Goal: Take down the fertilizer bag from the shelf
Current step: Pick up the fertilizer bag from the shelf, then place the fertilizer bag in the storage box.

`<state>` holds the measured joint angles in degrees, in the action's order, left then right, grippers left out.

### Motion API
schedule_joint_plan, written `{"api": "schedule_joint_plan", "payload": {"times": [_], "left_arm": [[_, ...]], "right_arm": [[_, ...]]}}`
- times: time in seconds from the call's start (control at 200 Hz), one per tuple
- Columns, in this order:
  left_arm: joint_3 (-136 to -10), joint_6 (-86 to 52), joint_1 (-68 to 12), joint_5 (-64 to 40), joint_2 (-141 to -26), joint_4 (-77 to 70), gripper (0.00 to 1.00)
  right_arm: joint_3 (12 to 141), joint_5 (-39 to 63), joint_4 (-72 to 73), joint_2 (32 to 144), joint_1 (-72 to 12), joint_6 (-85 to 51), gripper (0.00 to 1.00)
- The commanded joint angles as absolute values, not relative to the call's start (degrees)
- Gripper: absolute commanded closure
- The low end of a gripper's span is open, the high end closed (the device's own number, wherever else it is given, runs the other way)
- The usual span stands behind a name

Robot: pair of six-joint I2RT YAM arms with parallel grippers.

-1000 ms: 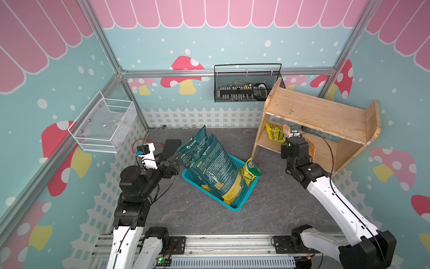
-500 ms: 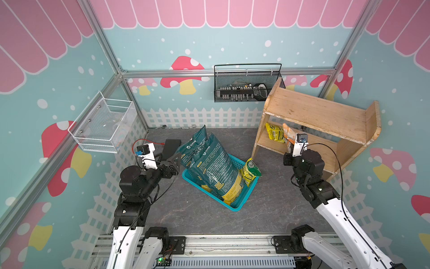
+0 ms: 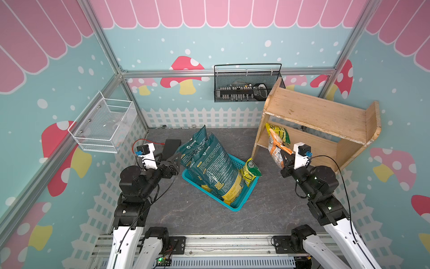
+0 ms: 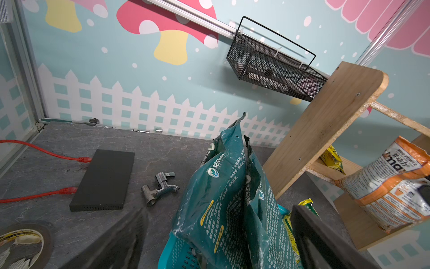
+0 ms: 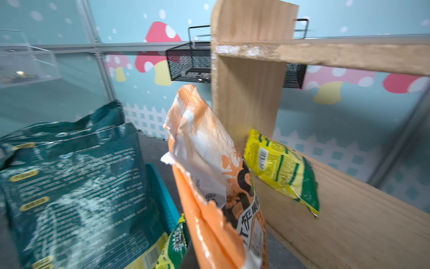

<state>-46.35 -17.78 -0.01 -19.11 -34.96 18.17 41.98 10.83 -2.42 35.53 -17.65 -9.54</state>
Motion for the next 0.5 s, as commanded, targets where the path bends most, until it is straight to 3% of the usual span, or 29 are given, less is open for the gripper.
{"api": "schedule_joint_plan", "payload": {"times": [0.0, 0.27, 0.495], "left_arm": [[-45.76, -17.75, 0.26, -19.47, -34.45, 17.46, 0.01], [-45.79, -17.79, 0.20, -19.51, -34.54, 17.42, 0.01], [-45.79, -17.84, 0.23, -19.50, -34.54, 17.40, 0.01]], "right_arm": [[43.64, 26.21, 7.88, 34.23, -18.28, -11.14, 1.00], [41.75, 35.04, 13.01, 37.05, -19.29, -17.63, 1.00], [42.14, 45.78, 16.53, 41.69, -26.20, -15.67, 1.00]]}}
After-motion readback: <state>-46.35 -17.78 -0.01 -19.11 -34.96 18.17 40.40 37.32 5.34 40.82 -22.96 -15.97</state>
